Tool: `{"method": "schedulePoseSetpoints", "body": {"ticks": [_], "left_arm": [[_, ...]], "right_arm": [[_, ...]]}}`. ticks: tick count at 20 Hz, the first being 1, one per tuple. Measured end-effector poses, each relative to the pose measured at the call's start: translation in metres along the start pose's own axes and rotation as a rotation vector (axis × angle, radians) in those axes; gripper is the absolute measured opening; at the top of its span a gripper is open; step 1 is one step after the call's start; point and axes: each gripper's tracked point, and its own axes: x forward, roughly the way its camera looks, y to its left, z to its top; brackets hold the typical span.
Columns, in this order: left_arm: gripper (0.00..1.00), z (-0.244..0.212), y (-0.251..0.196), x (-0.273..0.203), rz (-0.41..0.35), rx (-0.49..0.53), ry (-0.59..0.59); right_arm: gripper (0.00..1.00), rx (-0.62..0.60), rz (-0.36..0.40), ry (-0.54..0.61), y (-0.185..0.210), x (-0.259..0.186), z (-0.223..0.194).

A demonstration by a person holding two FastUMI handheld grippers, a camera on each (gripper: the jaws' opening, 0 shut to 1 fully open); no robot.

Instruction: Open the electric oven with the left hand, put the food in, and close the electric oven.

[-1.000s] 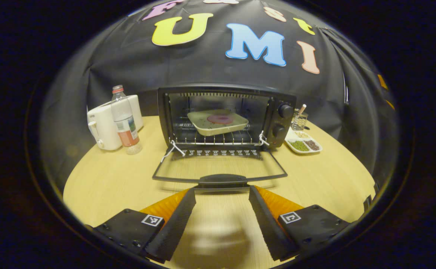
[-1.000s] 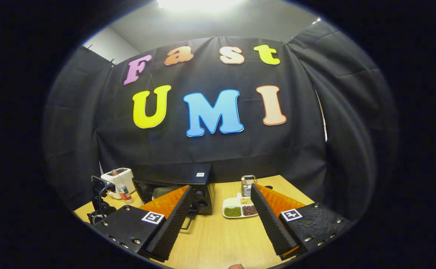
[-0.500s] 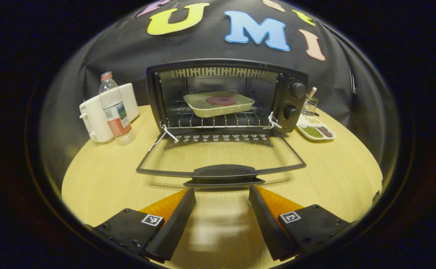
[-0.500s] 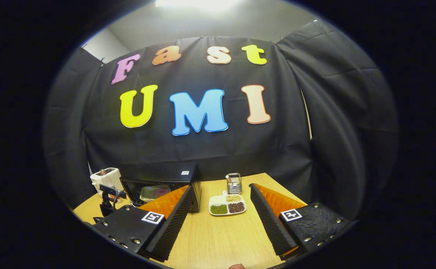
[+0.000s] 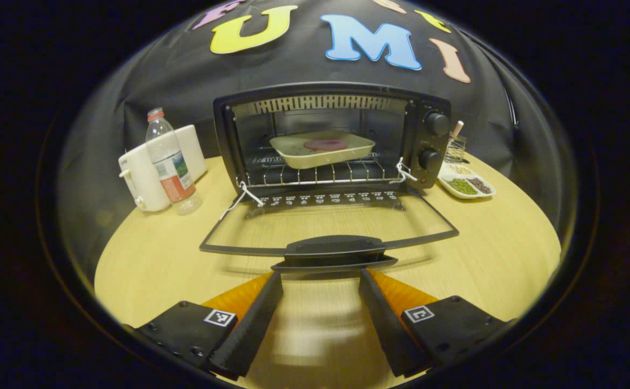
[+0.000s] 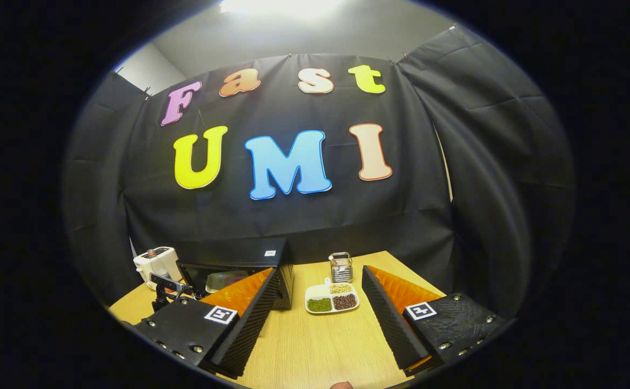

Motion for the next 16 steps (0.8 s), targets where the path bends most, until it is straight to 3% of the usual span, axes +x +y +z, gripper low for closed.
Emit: {"method": "schedulePoseSetpoints", "body": {"ticks": [8,16], "left_arm": [[1.0,0.054,0.004,-0.022,-0.012,-0.007,-0.097],[1.0,0.117,0.009,-0.024,-0.015,-0.054,-0.209]], "right_arm": [[0.98,-0.005,0.044,0.021,0.011,0.0,-0.012],[0.98,-0.013,0.041,0.028,0.009,0.001,-0.014]]}}
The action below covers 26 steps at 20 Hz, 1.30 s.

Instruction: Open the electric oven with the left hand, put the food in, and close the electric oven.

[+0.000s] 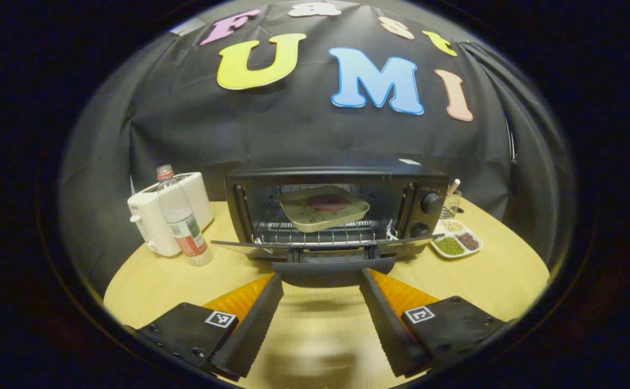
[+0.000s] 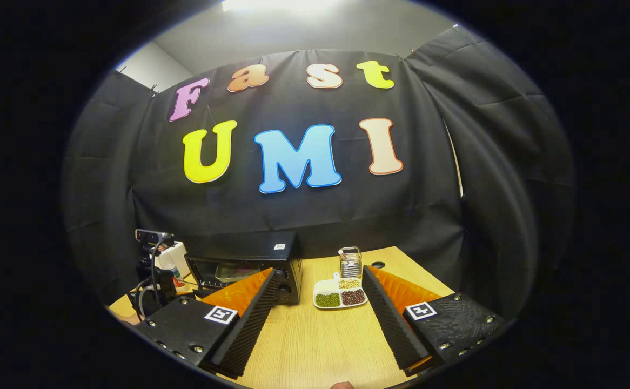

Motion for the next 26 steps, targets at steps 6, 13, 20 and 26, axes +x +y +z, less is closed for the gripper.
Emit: {"method": "schedulePoseSetpoints", "body": {"ticks": [6,13,20,26], "left_arm": [[0.97,0.046,-0.002,0.02,-0.018,0.017,-0.067],[1.0,0.113,-0.016,-0.061,-0.025,-0.005,-0.228],[1.0,0.126,-0.018,-0.199,0.08,-0.007,-0.35],[1.0,0.11,-0.024,-0.297,0.174,-0.014,-0.394]], "right_arm": [[0.98,0.002,-0.002,0.01,0.001,-0.001,0.0],[0.98,-0.025,0.024,-0.091,-0.01,-0.024,0.031],[0.98,0.007,0.092,-0.123,-0.051,-0.068,0.045],[0.98,-0.024,0.125,-0.124,-0.08,-0.097,0.051]]}}
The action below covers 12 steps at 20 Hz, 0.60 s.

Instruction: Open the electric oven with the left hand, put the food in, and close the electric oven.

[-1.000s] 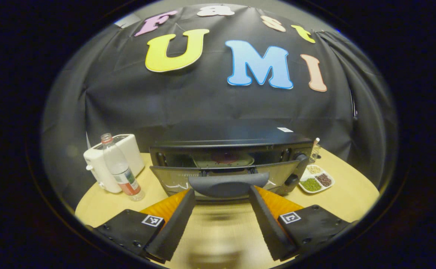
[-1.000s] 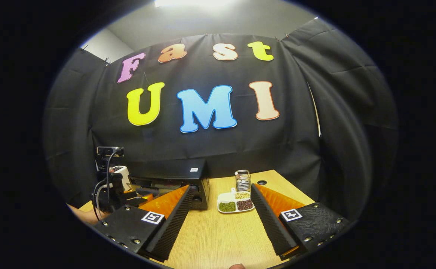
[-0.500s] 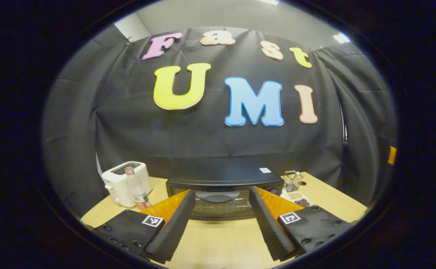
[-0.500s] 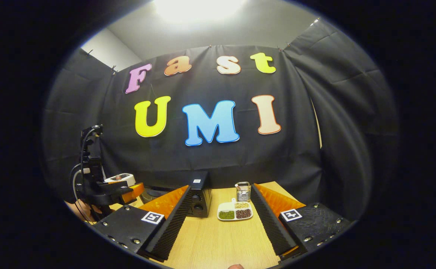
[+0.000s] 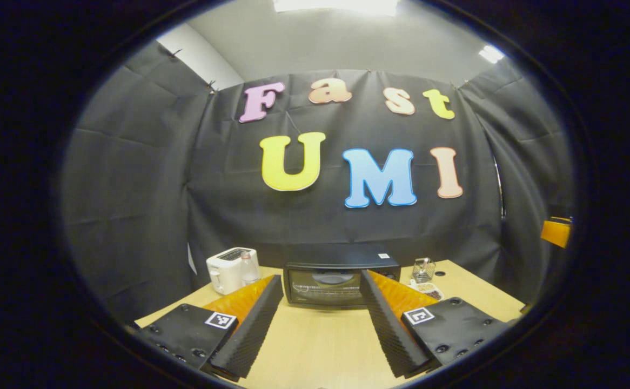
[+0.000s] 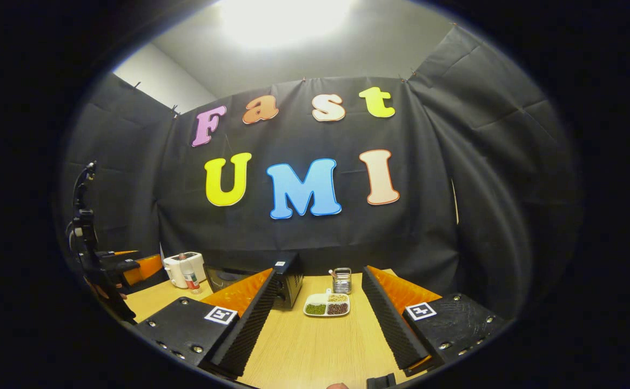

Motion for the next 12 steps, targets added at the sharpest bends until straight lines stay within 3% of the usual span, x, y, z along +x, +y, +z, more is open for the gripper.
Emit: {"method": "schedulePoseSetpoints", "body": {"ticks": [4,12], "left_arm": [[1.0,0.013,0.014,-0.034,0.022,0.016,-0.017],[1.0,0.028,0.049,-0.054,0.009,-0.051,-0.063]], "right_arm": [[0.98,0.0,-0.013,-0.024,-0.001,-0.005,0.009],[0.98,0.005,0.003,-0.057,0.045,-0.003,0.025]]}}
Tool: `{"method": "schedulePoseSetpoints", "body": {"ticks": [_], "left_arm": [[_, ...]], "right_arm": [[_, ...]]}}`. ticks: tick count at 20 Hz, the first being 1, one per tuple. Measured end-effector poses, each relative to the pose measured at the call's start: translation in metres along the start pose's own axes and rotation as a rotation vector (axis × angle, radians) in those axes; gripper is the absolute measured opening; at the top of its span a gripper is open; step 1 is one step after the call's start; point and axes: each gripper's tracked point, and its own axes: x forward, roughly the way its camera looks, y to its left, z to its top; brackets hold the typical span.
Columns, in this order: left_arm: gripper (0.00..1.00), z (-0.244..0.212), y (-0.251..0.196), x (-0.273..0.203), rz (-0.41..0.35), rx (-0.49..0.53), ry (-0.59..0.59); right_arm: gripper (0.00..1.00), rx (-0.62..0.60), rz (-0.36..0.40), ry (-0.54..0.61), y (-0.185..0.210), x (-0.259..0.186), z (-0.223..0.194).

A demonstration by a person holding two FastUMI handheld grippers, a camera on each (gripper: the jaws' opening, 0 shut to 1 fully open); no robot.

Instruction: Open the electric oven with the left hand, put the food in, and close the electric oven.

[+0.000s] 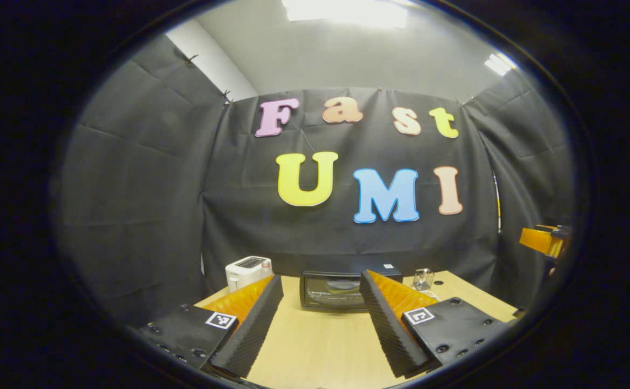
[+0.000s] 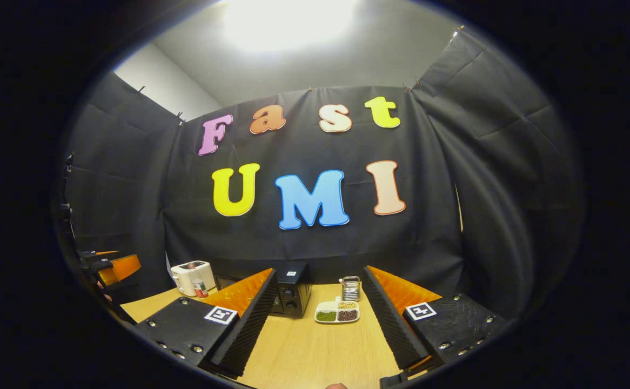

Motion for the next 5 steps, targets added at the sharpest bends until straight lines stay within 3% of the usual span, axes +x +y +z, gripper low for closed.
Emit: {"method": "schedulePoseSetpoints", "body": {"ticks": [5], "left_arm": [[1.0,0.004,0.025,-0.005,0.009,-0.009,-0.013]], "right_arm": [[0.98,-0.006,-0.029,-0.056,0.014,0.007,0.015]]}}
